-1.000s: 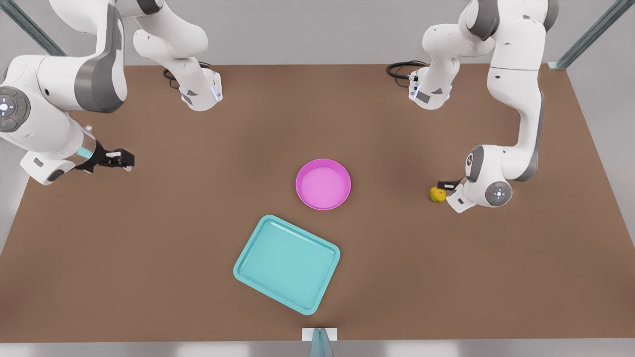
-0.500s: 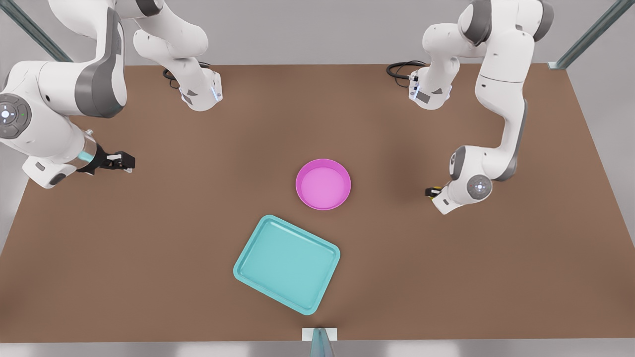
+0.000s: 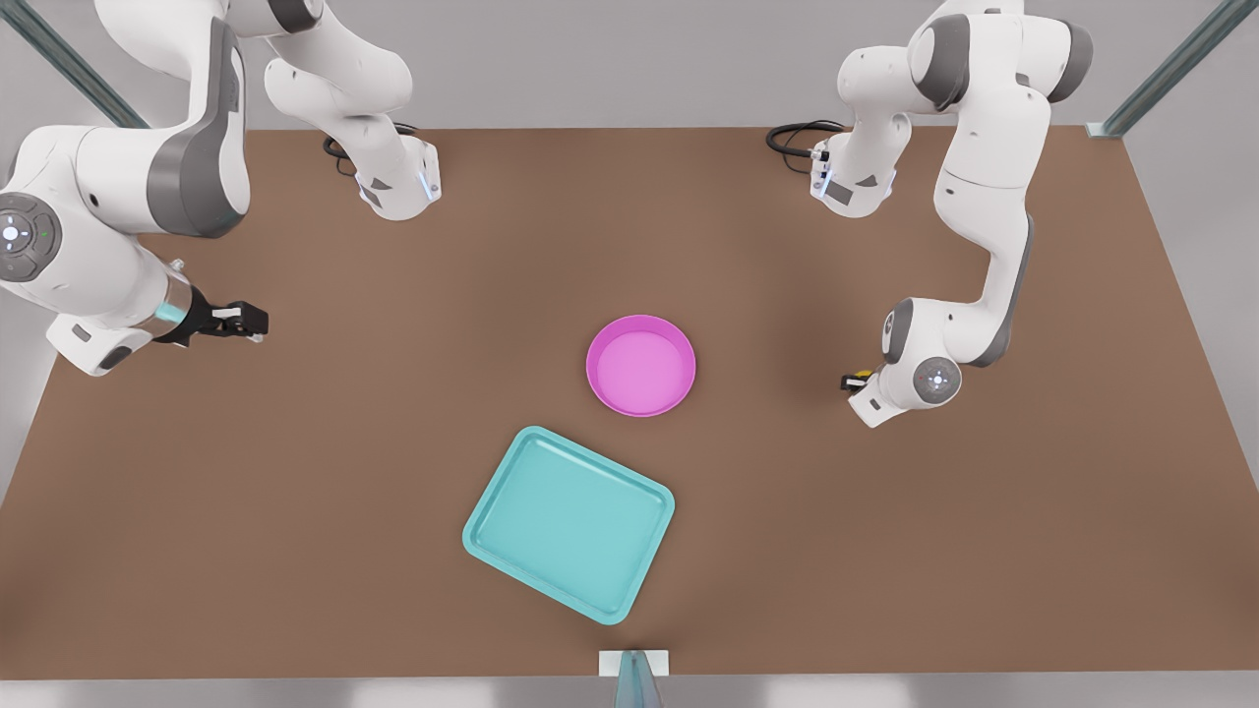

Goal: Place the orange on the plate with the left arm and the plate on the tray with the right arm

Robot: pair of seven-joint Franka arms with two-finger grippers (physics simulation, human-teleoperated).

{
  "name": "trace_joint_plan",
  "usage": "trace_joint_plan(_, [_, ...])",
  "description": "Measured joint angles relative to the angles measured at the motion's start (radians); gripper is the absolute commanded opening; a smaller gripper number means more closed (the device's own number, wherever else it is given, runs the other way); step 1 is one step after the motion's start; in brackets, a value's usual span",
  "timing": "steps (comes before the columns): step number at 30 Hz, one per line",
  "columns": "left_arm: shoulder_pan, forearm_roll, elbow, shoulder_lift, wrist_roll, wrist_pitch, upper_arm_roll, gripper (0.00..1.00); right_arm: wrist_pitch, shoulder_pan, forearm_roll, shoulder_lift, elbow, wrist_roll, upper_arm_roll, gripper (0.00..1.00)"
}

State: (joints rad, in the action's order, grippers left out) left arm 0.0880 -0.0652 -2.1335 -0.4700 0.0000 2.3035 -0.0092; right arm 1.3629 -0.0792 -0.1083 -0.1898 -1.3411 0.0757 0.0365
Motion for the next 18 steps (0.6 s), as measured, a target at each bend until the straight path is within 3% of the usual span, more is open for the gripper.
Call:
trace_joint_plan(5, [0.092,-0.002,0.059,0.060,-0.028,-0.070,-0.005,0.65,0.000,0.003,0.000,0.000,0.000,0.000,0.000,1.00])
trace_joint_plan(10, [0.555,0.073,0.324,-0.014,-0.138,-0.271,-0.009,0.65,0.000,0.003,0.000,0.000,0.000,0.001,0.000,1.00])
trace_joint_plan(12, [0.661,0.132,0.433,-0.081,-0.195,-0.338,-0.010,0.66,0.000,0.003,0.000,-0.001,0.000,0.001,0.000,1.00])
trace_joint_plan(18, [0.707,0.199,0.531,-0.179,-0.334,-0.424,-0.007,0.69,0.010,-0.053,0.074,-0.096,-0.010,0.001,-0.010,1.00])
